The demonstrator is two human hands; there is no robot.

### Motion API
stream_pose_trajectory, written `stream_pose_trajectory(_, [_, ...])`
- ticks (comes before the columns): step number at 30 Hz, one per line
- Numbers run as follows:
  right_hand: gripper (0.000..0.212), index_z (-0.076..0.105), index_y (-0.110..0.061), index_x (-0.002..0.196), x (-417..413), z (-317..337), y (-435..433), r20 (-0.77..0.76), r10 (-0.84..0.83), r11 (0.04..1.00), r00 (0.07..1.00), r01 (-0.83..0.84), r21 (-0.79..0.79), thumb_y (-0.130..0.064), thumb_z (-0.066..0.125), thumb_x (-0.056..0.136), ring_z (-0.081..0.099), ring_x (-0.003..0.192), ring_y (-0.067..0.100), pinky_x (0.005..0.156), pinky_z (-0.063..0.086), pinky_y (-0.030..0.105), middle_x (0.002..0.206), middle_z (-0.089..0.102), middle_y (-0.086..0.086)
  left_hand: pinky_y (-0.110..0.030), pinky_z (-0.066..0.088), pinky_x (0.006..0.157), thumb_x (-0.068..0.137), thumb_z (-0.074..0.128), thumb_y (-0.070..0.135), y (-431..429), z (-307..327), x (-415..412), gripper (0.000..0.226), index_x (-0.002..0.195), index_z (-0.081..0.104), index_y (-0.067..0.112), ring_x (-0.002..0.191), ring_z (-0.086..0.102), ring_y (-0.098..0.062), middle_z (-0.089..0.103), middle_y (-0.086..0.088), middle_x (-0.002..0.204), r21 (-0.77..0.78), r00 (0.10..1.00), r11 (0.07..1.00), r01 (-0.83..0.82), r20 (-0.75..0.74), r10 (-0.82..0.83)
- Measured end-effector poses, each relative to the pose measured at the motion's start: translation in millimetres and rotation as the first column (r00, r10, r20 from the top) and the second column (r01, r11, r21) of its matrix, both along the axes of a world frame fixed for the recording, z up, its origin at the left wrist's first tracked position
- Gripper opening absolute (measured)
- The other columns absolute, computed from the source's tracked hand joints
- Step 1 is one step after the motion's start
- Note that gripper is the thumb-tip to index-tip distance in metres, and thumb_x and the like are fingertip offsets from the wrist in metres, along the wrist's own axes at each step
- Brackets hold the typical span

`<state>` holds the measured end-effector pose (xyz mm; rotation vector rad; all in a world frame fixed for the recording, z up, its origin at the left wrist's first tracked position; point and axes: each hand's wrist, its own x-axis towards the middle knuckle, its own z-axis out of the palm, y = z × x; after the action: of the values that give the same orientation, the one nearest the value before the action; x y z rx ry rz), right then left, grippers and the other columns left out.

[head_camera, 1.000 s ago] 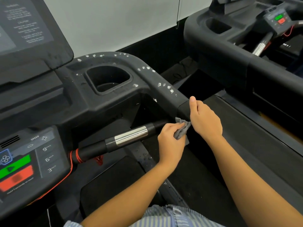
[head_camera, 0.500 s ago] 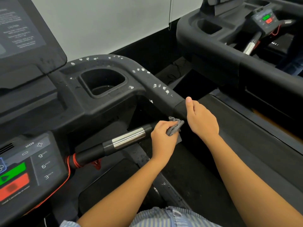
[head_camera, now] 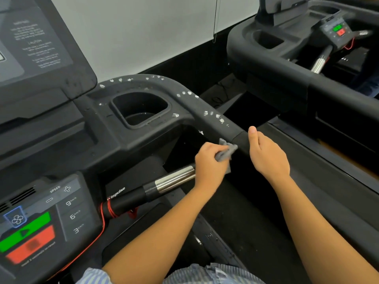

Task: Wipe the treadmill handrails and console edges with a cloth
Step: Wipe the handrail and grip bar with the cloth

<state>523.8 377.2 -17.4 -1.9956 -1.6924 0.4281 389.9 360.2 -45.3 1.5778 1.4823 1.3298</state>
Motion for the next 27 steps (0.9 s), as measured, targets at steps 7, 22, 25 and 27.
stream_pose_trajectory(7, [0.062,0.059,-0.005,0.109,-3.0,4.3,-2.1,-0.021,-0.03,1.0,0.999,0.03,0.007,-0.048,0.015,0.099,0.058,0.097,0.032,0.075,0.04,0.038,0.106,0.063,0.018,-0.003,0.041,0.071,0.08,0.069,0.011,-24.8,-10.2,6.6,0.019,0.099,0.07,0.008,0.079,0.054,0.004,0.062,-0.003,0.092,-0.035,0.964,0.965,0.259,-0.045,-0.26])
stream_pose_trajectory(22, [0.072,0.055,-0.022,0.127,-0.9,21.8,41.1,-0.355,-0.084,0.981,0.931,0.015,-0.191,-0.064,0.009,0.092,0.048,0.123,0.02,0.105,0.032,0.038,0.129,0.057,0.004,-0.012,0.046,0.076,0.082,0.066,0.009,75.0,6.7,-49.7,0.023,0.105,0.065,0.012,0.098,0.057,-0.012,0.059,-0.001,0.11,-0.321,0.936,0.919,-0.228,0.189,0.298])
stream_pose_trajectory(25, [0.072,0.057,-0.02,0.126,1.4,22.1,50.4,-0.377,-0.083,0.979,0.922,0.005,-0.203,-0.063,0.01,0.093,0.051,0.119,0.019,0.104,0.034,0.038,0.125,0.059,0.003,-0.001,0.041,0.066,0.08,0.067,0.004,71.4,7.2,-39.8,0.021,0.101,0.067,0.01,0.086,0.051,-0.002,0.054,0.008,0.095,-0.295,0.951,0.931,-0.215,0.153,0.268])
stream_pose_trajectory(27, [0.072,0.057,-0.019,0.125,0.0,21.0,56.0,-0.401,-0.082,0.978,0.912,-0.004,-0.209,-0.063,0.01,0.093,0.053,0.116,0.019,0.105,0.035,0.039,0.123,0.06,0.003,-0.002,0.039,0.066,0.078,0.069,0.005,58.1,3.2,-31.8,0.019,0.096,0.069,0.012,0.082,0.052,0.0,0.053,0.012,0.088,-0.282,0.965,0.94,-0.194,0.12,0.235])
